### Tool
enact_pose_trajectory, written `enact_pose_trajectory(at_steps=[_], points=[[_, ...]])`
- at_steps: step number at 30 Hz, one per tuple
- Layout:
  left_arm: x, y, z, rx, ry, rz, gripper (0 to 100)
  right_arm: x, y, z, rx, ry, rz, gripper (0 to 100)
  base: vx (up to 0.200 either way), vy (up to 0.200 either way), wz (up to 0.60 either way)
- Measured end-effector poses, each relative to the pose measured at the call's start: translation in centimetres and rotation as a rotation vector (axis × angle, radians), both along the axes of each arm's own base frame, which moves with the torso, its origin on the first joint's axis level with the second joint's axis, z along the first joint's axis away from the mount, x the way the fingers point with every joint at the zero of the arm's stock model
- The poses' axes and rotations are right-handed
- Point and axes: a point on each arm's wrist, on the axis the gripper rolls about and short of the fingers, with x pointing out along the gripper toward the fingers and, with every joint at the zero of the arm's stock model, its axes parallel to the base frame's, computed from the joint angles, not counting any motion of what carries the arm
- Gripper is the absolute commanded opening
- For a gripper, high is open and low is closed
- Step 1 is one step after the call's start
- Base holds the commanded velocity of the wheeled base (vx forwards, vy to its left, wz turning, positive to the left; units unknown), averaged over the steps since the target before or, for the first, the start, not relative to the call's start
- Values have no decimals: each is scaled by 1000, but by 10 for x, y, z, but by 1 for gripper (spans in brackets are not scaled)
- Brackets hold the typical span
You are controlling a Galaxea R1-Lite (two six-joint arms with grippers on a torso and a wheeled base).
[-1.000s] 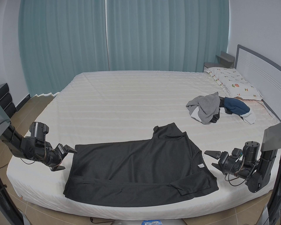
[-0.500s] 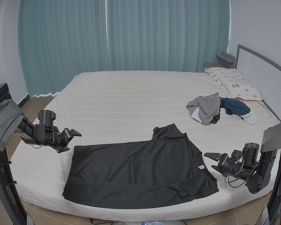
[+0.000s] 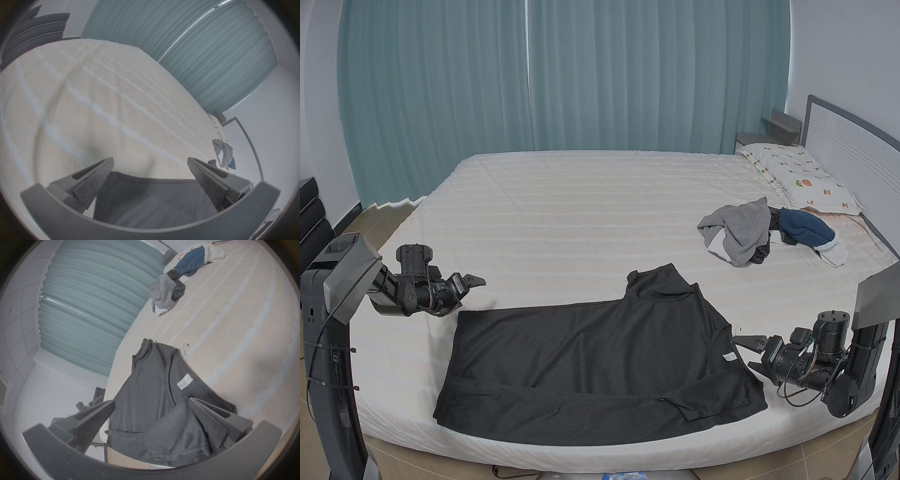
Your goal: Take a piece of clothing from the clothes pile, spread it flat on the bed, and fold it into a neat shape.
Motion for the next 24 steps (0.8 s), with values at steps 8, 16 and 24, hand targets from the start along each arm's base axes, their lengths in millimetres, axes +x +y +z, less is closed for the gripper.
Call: enact_pose_trajectory(at_steps=[8, 16, 24], points=[[-4, 3, -8, 8, 3, -7, 100, -2, 4, -2, -10, 11, 3, 100, 0, 0, 0], [-7, 0, -8, 49, -75, -23, 100, -2, 5, -3, -11, 13, 4, 100, 0, 0, 0], [-9, -2, -13, 70, -83, -38, 100, -2, 5, -3, -12, 13, 3, 100, 0, 0, 0]])
